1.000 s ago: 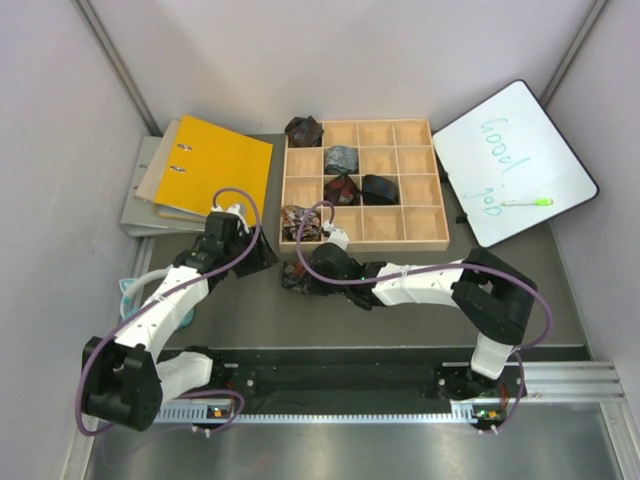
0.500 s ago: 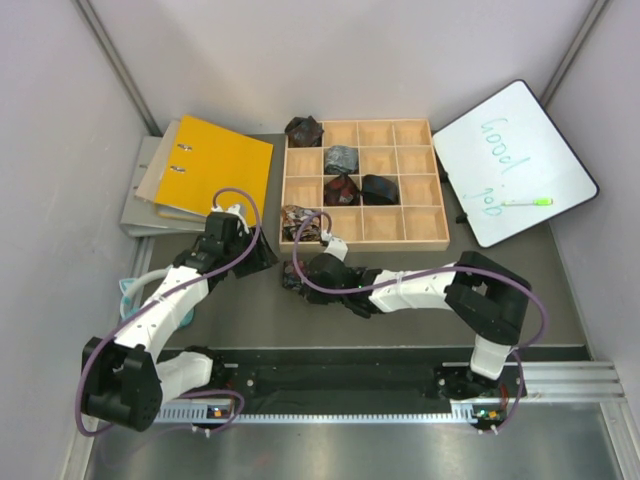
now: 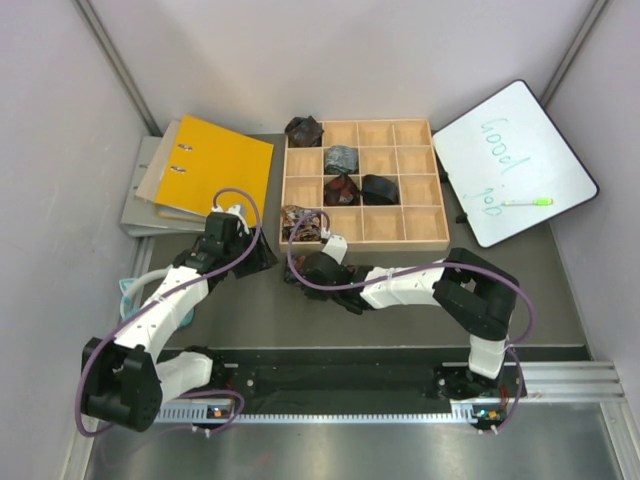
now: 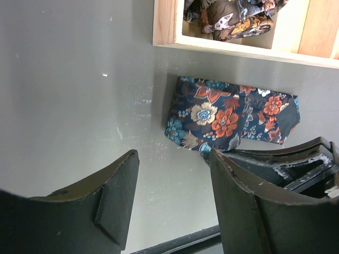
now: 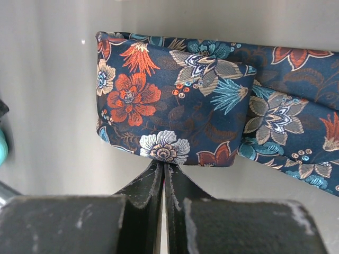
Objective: Roll the ties
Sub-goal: Roll the tie at the center of the board.
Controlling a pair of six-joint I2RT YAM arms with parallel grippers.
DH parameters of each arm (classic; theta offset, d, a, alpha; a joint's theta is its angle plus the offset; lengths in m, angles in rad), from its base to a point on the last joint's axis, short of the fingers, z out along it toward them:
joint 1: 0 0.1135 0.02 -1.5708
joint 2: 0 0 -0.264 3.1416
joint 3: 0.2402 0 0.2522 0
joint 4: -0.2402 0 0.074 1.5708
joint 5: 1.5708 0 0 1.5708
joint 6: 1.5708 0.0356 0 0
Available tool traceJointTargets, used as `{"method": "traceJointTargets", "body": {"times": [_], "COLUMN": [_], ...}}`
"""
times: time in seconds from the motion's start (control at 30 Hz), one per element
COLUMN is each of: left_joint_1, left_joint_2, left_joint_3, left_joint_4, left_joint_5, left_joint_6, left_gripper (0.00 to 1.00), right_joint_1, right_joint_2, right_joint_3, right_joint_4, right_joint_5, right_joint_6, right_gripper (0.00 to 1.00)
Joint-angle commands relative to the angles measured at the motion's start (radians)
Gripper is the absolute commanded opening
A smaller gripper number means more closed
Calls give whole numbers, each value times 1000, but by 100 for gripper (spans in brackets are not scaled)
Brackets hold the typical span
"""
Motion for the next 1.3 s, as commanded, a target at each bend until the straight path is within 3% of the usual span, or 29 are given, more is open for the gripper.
{"method": "traceJointTargets", "body": {"times": [0.0, 0.17, 0.47, 0.7, 0.93, 1.03, 1.27], "left_joint_1": [-1, -1, -1, -1, -1, 1, 1], "left_joint_2": [-28, -22, -13, -13, 50, 84, 166], "left_joint_3": [-4, -9, -6, -19, -27, -36, -29], "left_joint_4": [5, 7, 7, 37, 155, 215, 304], "left_joint_5": [-5, 0, 5, -15, -14, 12, 41], "left_joint_6": [8, 8, 11, -5, -38, -39, -25], "left_gripper": [61, 61, 61, 61, 61, 63, 64], "right_joint_1": [-2, -5, -39, -31, 12, 6, -169], "right_joint_2": [5, 31, 74, -1, -175, -278, -286], "right_joint_3": [30, 64, 127, 66, 10, -31, 1], "right_joint_4": [35, 12, -13, -11, -25, -77, -71], "right_joint_5": [105, 191, 169, 83, -58, -44, -265], "right_joint_6": [16, 30, 10, 1, -101, -110, -134], "right_gripper": [0, 0, 0, 0, 0, 0, 0]}}
